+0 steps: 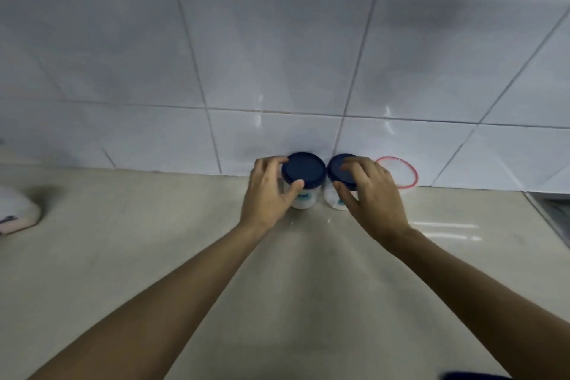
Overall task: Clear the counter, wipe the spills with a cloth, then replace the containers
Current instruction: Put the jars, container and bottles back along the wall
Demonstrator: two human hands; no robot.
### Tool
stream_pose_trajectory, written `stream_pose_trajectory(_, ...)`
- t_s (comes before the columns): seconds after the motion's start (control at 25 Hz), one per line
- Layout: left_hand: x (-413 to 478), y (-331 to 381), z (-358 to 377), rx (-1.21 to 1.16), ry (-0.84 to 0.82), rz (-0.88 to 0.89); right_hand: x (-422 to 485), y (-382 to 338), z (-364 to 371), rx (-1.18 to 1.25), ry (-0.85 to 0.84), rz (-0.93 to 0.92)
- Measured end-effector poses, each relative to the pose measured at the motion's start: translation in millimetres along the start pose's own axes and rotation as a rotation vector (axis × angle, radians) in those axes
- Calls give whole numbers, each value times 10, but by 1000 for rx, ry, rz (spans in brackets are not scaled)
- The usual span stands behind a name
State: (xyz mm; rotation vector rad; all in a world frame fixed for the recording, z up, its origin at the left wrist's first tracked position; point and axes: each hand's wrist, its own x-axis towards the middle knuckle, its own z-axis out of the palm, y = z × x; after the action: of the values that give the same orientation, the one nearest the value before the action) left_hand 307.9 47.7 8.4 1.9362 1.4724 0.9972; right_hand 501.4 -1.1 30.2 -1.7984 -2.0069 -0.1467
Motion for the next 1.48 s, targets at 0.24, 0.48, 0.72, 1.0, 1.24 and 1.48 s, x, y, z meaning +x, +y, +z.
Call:
stream_pose_trajectory(0.24,-953,-762,-1397,178,-125,6,-205,-1045,225,81,-228,-223)
stream_pose_trajectory(0.48,-1305,-1664,-3253,436,7,-49,332,-2746,679,131,-393,-409)
stream_pose_trajectory(0.72,-787,-2266,-4384,721,160,-87,1090,-4461,1150,230,-392,-484)
stream_pose_trajectory(1.0,-444,-2639,-4409,557,-122,-270,1535,-5212,1472,-8,-562,-503)
stream_pose_trajectory(1.24,-441,-2497,-4267,590,-182,-147,1414,-4677,1286,170,-504,-497)
stream_pose_trajectory(1.48,-333,-1859,-3623,465,-305,1,994,-3174,729,181,-434,-402)
